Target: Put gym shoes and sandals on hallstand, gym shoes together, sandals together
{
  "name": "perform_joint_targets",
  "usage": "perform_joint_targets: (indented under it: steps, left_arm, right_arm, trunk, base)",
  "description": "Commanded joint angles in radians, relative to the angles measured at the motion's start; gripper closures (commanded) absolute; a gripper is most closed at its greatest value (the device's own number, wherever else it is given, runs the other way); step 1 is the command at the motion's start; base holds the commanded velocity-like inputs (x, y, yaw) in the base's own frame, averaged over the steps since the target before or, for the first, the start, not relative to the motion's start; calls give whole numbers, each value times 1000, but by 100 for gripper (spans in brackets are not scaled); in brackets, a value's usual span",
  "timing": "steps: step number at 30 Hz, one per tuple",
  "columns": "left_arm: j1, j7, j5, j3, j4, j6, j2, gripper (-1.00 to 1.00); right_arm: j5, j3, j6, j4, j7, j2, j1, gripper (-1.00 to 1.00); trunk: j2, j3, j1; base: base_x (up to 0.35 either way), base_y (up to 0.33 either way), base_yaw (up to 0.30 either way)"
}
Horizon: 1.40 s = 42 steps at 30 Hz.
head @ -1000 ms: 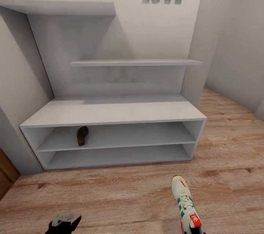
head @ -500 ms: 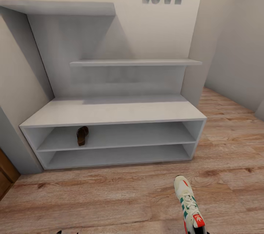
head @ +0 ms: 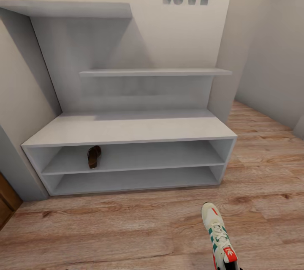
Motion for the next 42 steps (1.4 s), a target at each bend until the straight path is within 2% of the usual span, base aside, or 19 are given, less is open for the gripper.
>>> perform_joint_targets:
  steps: [1, 16, 24, 35, 42]
  left_arm:
    - [-1, -9, 8, 2, 1, 2, 0, -100]
    - [-1, -9, 9, 2, 1, 2, 1, -100]
    - [-1, -9, 10, 3, 1, 1, 1, -100]
    - [-1, -9, 10, 4, 1, 2, 3, -100]
    - [-1, -9, 10, 4, 1, 2, 3, -100]
  right_arm:
    - [5, -9, -3, 1, 8, 0, -1, 100]
    - [5, -9, -3, 1, 8, 1, -1, 100]
    - [5, -9, -3, 1, 8, 1, -1, 100]
    - [5, -9, -3, 0, 8, 1, -1, 100]
    - [5, -10, -3, 0, 8, 1, -1, 100]
  trunk:
    - [0, -1, 0]
    - [0, -1, 0]
    - [0, -1, 0]
    - [0, -1, 0]
    - [0, -1, 0]
  base:
    - [0, -163, 0]
    - [-2, -248, 0]
    - [-173, -217, 0]
    - [-295, -56, 0]
    - [-77, -3, 0]
